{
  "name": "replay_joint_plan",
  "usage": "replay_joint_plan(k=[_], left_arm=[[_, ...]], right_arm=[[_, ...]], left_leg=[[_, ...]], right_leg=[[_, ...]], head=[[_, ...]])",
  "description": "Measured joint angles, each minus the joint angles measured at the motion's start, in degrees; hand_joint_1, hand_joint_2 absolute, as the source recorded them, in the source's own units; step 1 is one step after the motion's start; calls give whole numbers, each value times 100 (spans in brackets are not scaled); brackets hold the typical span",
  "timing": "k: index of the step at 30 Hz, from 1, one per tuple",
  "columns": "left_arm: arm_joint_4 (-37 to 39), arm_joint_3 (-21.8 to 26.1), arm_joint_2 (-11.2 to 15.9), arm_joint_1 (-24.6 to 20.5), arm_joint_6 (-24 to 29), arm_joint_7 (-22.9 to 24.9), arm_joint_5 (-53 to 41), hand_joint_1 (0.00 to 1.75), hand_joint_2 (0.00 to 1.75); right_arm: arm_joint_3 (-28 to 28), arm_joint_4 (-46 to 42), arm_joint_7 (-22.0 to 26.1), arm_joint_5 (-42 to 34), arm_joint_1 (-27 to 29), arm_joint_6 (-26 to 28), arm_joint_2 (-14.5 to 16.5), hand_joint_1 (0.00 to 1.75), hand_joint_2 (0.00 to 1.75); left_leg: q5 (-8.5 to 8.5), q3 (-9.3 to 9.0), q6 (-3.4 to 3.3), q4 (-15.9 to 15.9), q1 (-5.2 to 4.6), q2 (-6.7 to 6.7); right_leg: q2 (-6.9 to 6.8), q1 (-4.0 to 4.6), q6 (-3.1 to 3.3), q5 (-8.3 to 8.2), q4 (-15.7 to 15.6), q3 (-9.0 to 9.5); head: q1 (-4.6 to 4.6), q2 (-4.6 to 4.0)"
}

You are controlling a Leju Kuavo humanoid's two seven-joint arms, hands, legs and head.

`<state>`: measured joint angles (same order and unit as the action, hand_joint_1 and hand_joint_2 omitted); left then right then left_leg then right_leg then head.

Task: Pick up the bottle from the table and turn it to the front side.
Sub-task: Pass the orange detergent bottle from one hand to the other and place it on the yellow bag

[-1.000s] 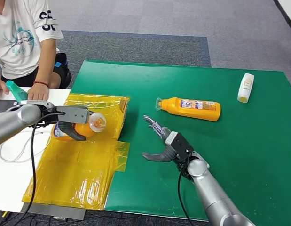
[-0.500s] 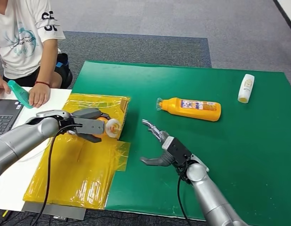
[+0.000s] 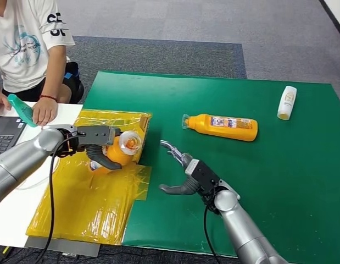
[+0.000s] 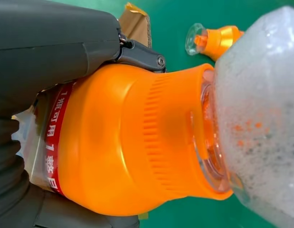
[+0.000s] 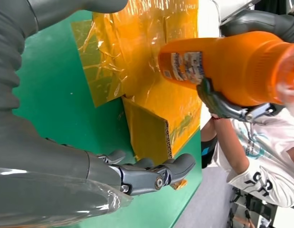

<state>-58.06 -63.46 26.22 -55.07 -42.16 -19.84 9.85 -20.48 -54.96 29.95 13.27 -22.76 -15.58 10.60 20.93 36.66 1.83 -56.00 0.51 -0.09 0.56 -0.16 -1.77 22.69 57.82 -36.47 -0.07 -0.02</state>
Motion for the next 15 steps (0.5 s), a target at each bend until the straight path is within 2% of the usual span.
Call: replay_joint_plan(k=[6, 15], left_arm=[[5, -158, 126, -299, -673, 260, 946, 175, 175], [263, -684, 183, -664, -639, 366, 1168, 175, 175]], right_arm=[[-122, 134, 7, -119, -129, -53, 64, 0, 175], [-289, 344, 13, -201, -268, -21, 106, 0, 175]], left_leg=[[-1, 6, 2, 0, 1, 0], [-2, 7, 2, 0, 1, 0]], right_leg=[[0, 1, 0, 0, 0, -4], [0, 1, 1, -1, 1, -6]], head=[[1, 0], [-1, 0]])
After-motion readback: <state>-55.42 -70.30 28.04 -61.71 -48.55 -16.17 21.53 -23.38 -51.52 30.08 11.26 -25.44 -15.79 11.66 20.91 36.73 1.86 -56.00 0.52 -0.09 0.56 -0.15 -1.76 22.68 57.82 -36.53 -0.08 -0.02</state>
